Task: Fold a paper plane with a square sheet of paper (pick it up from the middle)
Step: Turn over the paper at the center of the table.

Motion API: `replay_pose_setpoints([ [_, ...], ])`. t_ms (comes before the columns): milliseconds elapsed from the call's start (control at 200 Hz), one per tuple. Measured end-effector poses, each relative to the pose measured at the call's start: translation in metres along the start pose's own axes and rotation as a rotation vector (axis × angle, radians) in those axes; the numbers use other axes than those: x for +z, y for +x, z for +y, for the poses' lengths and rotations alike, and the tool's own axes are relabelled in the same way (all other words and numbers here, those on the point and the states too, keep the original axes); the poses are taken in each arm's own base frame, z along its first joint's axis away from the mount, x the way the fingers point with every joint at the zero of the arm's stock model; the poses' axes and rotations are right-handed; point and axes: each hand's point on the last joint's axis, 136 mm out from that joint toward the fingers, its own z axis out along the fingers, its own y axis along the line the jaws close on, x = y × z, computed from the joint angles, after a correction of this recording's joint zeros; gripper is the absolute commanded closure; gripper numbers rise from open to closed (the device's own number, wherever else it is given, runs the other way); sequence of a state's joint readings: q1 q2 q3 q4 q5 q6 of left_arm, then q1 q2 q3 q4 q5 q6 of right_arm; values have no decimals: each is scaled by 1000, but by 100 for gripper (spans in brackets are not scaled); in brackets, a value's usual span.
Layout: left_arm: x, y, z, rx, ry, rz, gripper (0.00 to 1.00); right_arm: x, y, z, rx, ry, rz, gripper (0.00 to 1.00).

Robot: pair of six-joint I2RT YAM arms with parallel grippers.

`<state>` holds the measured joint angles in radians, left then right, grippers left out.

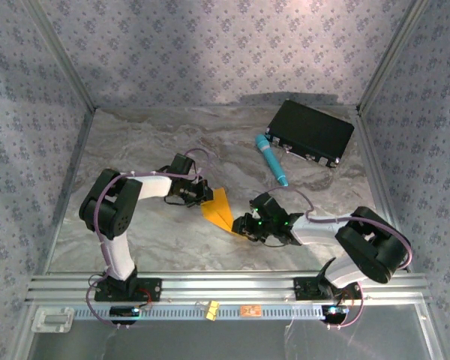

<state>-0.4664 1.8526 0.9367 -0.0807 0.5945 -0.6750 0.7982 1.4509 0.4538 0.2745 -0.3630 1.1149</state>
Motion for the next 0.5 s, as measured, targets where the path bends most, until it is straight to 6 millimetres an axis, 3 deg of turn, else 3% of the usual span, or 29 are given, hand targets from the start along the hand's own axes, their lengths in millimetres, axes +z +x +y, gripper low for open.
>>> replay_pose_setpoints([
  [500, 0, 0, -1, -24, 5, 1, 94, -2, -14, 14, -16, -74, -32, 76],
])
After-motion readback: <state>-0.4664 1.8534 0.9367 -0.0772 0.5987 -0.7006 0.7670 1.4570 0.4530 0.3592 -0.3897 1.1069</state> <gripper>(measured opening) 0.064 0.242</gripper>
